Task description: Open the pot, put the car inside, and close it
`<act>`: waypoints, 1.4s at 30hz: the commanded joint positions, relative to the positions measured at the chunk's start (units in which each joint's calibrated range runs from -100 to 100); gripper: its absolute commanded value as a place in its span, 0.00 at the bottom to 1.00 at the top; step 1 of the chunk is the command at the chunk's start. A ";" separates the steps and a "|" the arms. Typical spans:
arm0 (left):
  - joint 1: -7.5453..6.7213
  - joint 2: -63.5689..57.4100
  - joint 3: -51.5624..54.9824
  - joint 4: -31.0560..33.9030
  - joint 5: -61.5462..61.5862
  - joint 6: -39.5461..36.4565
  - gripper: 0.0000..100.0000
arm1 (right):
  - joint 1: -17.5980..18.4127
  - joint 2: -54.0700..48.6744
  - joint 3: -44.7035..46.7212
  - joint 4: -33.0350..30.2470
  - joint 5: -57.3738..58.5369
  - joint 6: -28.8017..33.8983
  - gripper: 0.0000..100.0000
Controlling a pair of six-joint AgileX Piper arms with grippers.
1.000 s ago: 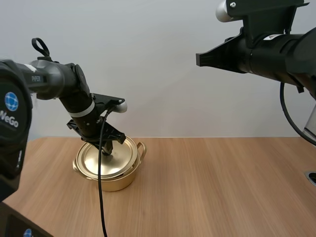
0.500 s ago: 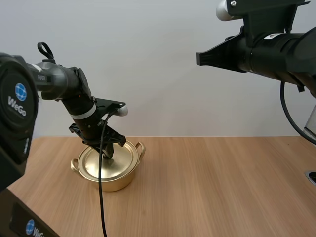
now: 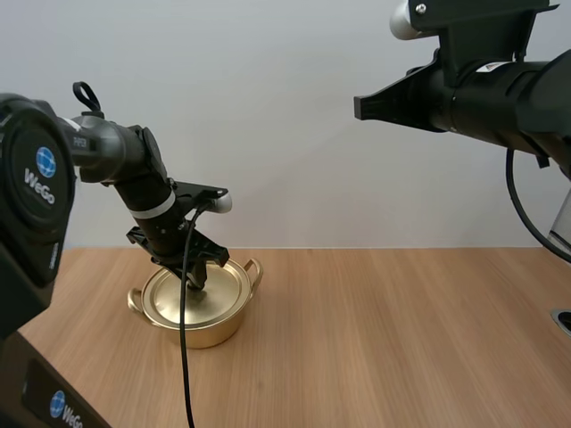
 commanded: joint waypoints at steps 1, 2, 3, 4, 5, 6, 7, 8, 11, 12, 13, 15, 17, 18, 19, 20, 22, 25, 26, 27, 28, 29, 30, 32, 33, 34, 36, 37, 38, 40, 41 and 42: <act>0.05 0.01 -0.04 -0.24 -0.05 0.04 0.04 | -0.03 0.03 -0.04 0.02 0.06 0.02 0.00; 0.05 0.01 -0.04 -0.56 -0.05 0.04 0.07 | -0.03 0.03 -0.04 0.02 0.06 0.02 0.00; 0.05 0.01 -0.04 -0.72 -0.05 0.04 0.10 | -0.03 0.03 -0.04 0.02 0.06 0.02 0.00; 0.05 0.01 -0.04 -1.01 -0.05 0.04 0.12 | -0.03 0.03 -0.04 0.02 0.06 0.02 0.00; 0.05 0.01 -0.04 -1.01 -0.05 0.04 0.14 | -0.03 0.03 -0.04 0.02 0.06 0.02 0.00; 0.05 0.01 -0.04 -1.01 -0.30 0.04 0.15 | -0.03 0.03 -0.04 0.02 0.06 0.02 0.00; 0.05 0.01 -0.04 -1.01 -0.50 0.04 0.15 | -0.03 0.03 -0.04 0.02 0.06 0.02 0.00; 0.05 0.01 -0.04 -1.01 -0.68 0.04 0.16 | -0.03 0.03 -0.04 0.02 0.06 0.02 0.00; 0.05 0.01 -0.04 -1.01 -0.84 0.04 0.16 | -0.03 0.03 -0.04 0.02 0.76 0.02 0.00; 0.05 0.01 -0.04 -1.01 -0.84 0.04 0.16 | -0.03 0.03 -0.04 0.02 1.11 0.02 0.00; 0.05 0.01 -0.04 -1.01 -0.84 0.04 0.16 | -0.03 0.03 -0.04 0.02 1.32 0.02 0.00; 0.05 0.01 -0.04 -1.01 -0.84 0.04 0.16 | -0.03 0.03 -0.04 0.02 1.50 0.02 0.00; 0.05 0.01 -0.04 -1.01 -0.64 0.04 0.16 | -0.03 0.03 -0.04 0.02 1.66 0.02 0.00; 0.05 0.01 -0.04 -1.01 -0.47 0.04 0.16 | -0.03 0.03 -0.04 0.02 1.84 0.02 0.00; 0.05 0.01 -0.04 -1.01 -0.47 0.04 0.16 | -0.03 0.03 -0.04 0.02 2.02 0.02 0.00; 0.05 0.01 -0.04 -1.01 -0.44 -0.07 0.16 | -0.03 0.03 -0.04 0.02 2.02 0.02 0.00; 0.05 0.01 -0.04 -1.01 -0.44 -0.16 0.16 | -0.03 0.03 -0.04 0.02 2.02 0.02 0.00; 0.05 0.01 -0.04 -1.01 -0.29 -0.16 0.31 | -0.03 0.03 -0.04 0.02 2.02 0.02 0.00; 0.05 0.01 -0.04 -1.01 -0.29 -0.25 0.38 | -0.03 0.03 -0.04 0.02 2.02 0.02 0.00; 0.05 0.01 -0.04 -1.01 -0.29 -0.52 0.54 | -0.03 0.03 -0.04 0.02 2.02 0.02 0.00; 0.05 0.01 -0.04 -1.01 -0.29 -0.52 0.62 | -0.03 0.03 -0.04 0.02 2.02 0.02 0.00; 0.05 0.01 -0.04 -1.01 -0.25 -0.52 0.72 | -0.03 0.03 -0.04 0.02 2.02 0.02 0.00; 0.05 0.01 -0.04 -1.01 -0.10 -0.52 0.79 | -0.03 0.03 -0.04 0.02 2.02 0.02 0.00; 0.05 0.01 -0.04 -0.90 0.22 -0.52 0.82 | -0.03 0.03 -0.04 0.02 2.02 0.02 0.00; 0.05 0.01 -0.04 -0.90 0.22 -0.52 0.81 | -0.03 0.03 -0.04 0.02 2.02 0.02 0.00; 0.05 0.01 -0.04 -0.90 0.22 -0.52 0.81 | -0.03 0.03 -0.04 0.02 2.02 0.02 0.00; 0.05 0.01 -0.04 -0.90 0.22 -0.52 0.81 | -0.03 0.03 -0.04 0.02 2.02 0.02 0.00; 0.05 0.01 -0.04 -0.90 0.22 -0.52 0.81 | -0.03 0.03 -0.04 0.02 2.02 0.02 0.00; 0.05 0.01 -0.04 -0.90 0.22 -0.52 0.81 | -0.03 0.03 -0.04 0.02 2.02 0.02 0.00; 0.05 0.01 -0.04 -0.90 -0.23 -0.52 0.81 | -0.03 0.03 -0.04 0.02 2.02 0.02 0.00; 0.05 -0.11 -0.16 -0.90 -1.37 -0.52 0.81 | -0.03 0.03 -0.04 0.02 2.02 0.02 0.00; 0.05 -0.26 -0.16 -0.90 -2.87 -0.52 0.81 | -0.03 0.03 -0.04 0.02 2.02 0.02 0.00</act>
